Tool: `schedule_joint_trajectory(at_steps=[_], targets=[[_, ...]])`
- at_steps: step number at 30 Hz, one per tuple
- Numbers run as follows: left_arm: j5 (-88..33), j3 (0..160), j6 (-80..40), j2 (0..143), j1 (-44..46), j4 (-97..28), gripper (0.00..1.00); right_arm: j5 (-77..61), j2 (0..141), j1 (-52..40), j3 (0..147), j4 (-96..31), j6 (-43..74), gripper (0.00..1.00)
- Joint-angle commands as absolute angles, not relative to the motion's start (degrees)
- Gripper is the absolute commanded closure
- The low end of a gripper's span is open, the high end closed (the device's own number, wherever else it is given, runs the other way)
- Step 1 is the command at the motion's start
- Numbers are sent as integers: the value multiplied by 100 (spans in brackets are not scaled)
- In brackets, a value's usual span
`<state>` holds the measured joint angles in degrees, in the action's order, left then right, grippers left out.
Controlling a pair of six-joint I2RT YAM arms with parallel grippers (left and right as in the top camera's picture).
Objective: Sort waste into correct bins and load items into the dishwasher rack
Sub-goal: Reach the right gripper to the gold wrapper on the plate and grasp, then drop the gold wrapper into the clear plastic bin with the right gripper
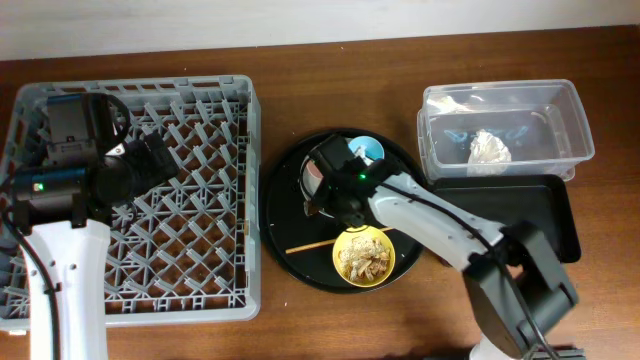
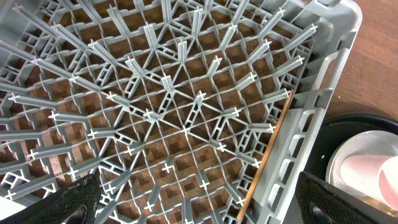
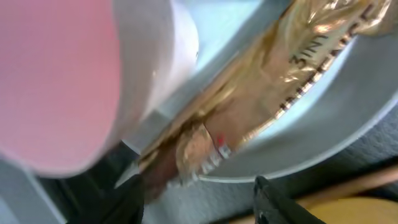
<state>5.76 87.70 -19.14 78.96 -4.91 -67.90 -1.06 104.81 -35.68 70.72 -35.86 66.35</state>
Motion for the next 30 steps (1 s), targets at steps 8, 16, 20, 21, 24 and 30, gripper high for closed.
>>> schedule_joint_trajectory(at_steps=[8, 16, 20, 21, 24, 30], targets=[[537, 8801, -1970, 7811, -506, -6785, 1, 73, 10634, -3601, 7048, -3444, 7577, 55], [537, 8803, -1968, 7811, -506, -6785, 1, 69, 10908, -3603, 7028, -3323, 7594, 66], [537, 8801, -1968, 7811, -506, -6783, 1, -80, 10831, -3590, 7030, -3476, 7590, 96], [537, 8803, -1970, 7811, -506, -6785, 1, -62, 10766, -3590, 7030, -3656, 7590, 96], [537, 8801, -1968, 7811, -506, -6785, 1, 250, 10309, -3557, 7030, -4305, 7529, 96], [537, 8803, -1968, 7811, -506, -6785, 1, 1046, 8403, -2797, 7035, -4772, 5618, 96]])
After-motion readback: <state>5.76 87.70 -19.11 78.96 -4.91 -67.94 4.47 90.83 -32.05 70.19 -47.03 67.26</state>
